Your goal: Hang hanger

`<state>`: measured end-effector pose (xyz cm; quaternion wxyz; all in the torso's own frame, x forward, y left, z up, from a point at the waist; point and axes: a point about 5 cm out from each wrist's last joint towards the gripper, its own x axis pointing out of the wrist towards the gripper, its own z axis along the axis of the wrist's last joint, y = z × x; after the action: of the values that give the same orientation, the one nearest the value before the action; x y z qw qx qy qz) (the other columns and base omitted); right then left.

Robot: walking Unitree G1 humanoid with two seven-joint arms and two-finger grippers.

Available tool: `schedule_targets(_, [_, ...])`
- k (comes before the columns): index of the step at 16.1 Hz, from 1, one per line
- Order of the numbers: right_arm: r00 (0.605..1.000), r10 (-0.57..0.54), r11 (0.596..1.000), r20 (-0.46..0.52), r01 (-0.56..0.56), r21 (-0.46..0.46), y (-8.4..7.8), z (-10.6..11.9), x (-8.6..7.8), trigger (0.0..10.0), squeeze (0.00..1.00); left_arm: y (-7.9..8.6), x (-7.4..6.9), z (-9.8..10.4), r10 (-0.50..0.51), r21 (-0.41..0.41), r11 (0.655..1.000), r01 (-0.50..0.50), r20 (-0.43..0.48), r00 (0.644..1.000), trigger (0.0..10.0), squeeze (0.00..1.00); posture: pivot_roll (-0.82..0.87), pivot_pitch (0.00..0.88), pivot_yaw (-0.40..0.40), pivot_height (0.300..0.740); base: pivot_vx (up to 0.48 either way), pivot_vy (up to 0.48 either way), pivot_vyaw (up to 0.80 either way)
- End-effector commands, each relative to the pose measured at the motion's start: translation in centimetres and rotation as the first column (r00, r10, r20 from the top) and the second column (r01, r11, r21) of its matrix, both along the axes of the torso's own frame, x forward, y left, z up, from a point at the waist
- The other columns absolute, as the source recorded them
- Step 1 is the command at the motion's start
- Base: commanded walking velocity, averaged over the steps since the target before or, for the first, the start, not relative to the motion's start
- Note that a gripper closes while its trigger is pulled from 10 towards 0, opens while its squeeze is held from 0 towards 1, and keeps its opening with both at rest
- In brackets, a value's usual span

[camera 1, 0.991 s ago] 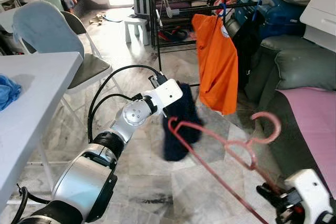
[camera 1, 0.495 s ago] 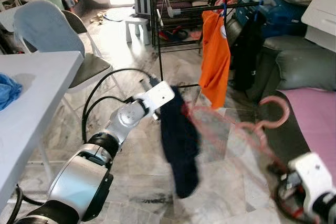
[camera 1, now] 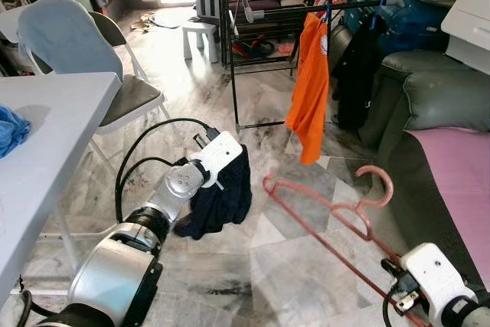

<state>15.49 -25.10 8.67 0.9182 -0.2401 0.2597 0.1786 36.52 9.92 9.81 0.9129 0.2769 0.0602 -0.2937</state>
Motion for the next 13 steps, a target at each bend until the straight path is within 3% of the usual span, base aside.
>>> schedule_targets(1, [0.999,0.039,0.999,0.007,-0.038,-0.014,0.2,0.3,0.0,10.0,0.0,0.5,-0.1,-0.3,0.035,-0.054,0.998,-0.037,-0.034,0.999,10.0,0.0,-0.08,0.0,0.024,0.74,0.0,0.0,0.0])
schedule_targets(3, [0.999,0.051,0.998,0.009,-0.051,-0.026,0.2,0.4,-0.2,10.0,0.0,1.5,-1.1,-2.5,0.12,-0.156,0.977,-0.145,-0.161,0.98,10.0,0.0,-0.09,0.0,0.017,0.74,0.0,0.0,0.0])
schedule_targets(5, [0.998,0.054,0.997,0.01,-0.053,-0.061,0.2,0.1,0.1,10.0,0.0,2.8,-2.3,-4.5,0.205,-0.255,0.926,-0.278,-0.278,0.938,10.0,0.0,-0.08,0.0,0.009,0.74,0.0,0.0,0.0])
schedule_targets(8, [0.998,0.065,0.996,0.0,-0.065,-0.065,0.3,-0.1,0.2,10.0,0.0,3.3,-3.4,-5.6,0.187,-0.283,0.918,-0.279,-0.312,0.931,10.0,0.0,-0.06,0.0,0.002,0.74,0.0,0.0,0.0])
schedule_targets(13, [0.987,0.133,0.99,-0.086,-0.136,-0.032,0.7,-0.5,-0.5,10.0,0.0,2.5,-3.1,-4.8,0.111,-0.328,0.92,-0.212,-0.302,0.947,10.0,0.0,-0.06,0.0,0.006,0.74,0.0,0.0,0.0])
